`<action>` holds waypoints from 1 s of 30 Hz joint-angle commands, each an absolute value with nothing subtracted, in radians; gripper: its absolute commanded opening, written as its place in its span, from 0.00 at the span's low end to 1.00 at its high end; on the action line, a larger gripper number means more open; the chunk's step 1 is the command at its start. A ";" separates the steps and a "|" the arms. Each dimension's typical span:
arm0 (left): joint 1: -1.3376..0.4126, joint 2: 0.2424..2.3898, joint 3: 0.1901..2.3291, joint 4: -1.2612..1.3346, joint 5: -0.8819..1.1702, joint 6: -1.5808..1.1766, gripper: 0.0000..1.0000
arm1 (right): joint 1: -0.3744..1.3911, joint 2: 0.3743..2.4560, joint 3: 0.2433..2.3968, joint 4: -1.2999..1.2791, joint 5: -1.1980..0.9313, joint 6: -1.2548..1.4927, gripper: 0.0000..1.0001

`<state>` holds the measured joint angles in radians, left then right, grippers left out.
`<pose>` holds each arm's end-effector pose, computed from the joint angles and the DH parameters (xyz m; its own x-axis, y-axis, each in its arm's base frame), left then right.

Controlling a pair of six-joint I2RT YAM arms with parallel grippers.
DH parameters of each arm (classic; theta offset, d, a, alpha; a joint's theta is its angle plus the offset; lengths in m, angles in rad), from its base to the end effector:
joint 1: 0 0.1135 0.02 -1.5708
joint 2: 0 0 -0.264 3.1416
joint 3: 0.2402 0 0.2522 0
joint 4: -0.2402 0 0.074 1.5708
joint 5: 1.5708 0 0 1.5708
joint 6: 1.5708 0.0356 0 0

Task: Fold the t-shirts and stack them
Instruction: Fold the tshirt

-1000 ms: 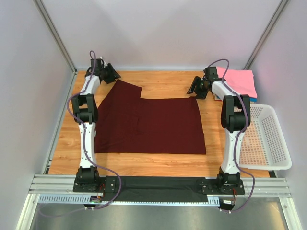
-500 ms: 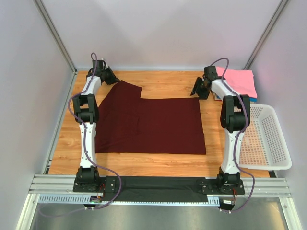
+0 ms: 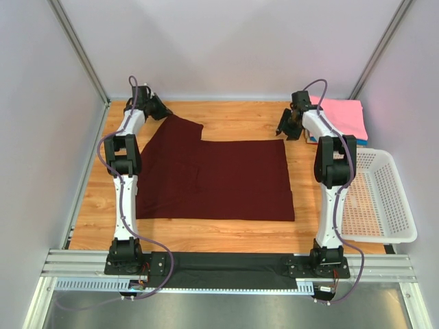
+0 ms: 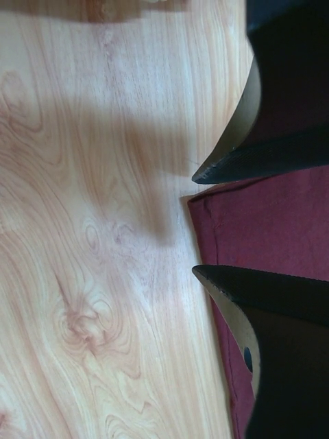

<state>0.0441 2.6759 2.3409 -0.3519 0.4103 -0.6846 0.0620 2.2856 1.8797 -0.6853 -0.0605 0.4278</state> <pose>0.5895 0.0118 0.1405 -0.6601 -0.6096 -0.4390 -0.1932 0.7025 -0.6849 0.4913 0.0327 0.1741 -0.8429 0.3626 -0.3976 0.2858 0.9277 0.2402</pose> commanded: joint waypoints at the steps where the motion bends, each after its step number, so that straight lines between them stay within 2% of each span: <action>1: 0.041 2.637 2.309 -0.261 0.456 -0.719 0.00 | 0.057 2.315 1.930 -0.709 -0.035 0.410 0.52; 6: 0.043 2.628 2.312 -0.282 0.456 -0.686 0.02 | 0.058 2.324 1.895 -0.707 -0.060 0.417 0.52; 9: 0.048 2.605 2.283 -0.291 0.446 -0.644 0.28 | 0.058 2.319 1.881 -0.701 -0.063 0.411 0.47; 11: 0.051 2.585 2.258 -0.293 0.445 -0.605 0.34 | 0.058 2.313 1.875 -0.695 -0.058 0.410 0.44; 12: 0.051 2.577 2.246 -0.302 0.439 -0.591 0.41 | 0.058 2.313 1.875 -0.695 -0.057 0.407 0.40; 13: 0.051 2.566 2.241 -0.307 0.437 -0.577 0.44 | 0.058 2.310 1.871 -0.698 -0.057 0.402 0.36; 14: 0.054 2.563 2.241 -0.313 0.442 -0.548 0.49 | 0.058 2.306 1.873 -0.699 -0.057 0.402 0.29; 16: 0.058 2.563 2.243 -0.314 0.468 -0.520 0.52 | 0.058 2.301 1.868 -0.699 -0.052 0.396 0.21; 17: 0.060 2.565 2.246 -0.324 0.489 -0.491 0.52 | 0.057 2.301 1.867 -0.703 -0.051 0.394 0.14; 21: 0.061 2.569 2.249 -0.359 0.508 -0.424 0.53 | 0.057 2.304 1.870 -0.698 -0.051 0.377 0.01; 26: 0.060 2.566 2.250 -0.417 0.493 -0.388 0.52 | 0.057 2.313 1.867 -0.696 -0.072 0.380 0.00; 30: 0.061 2.530 2.223 -0.417 0.448 -0.350 0.56 | 0.060 2.307 1.865 -0.696 -0.077 0.376 0.00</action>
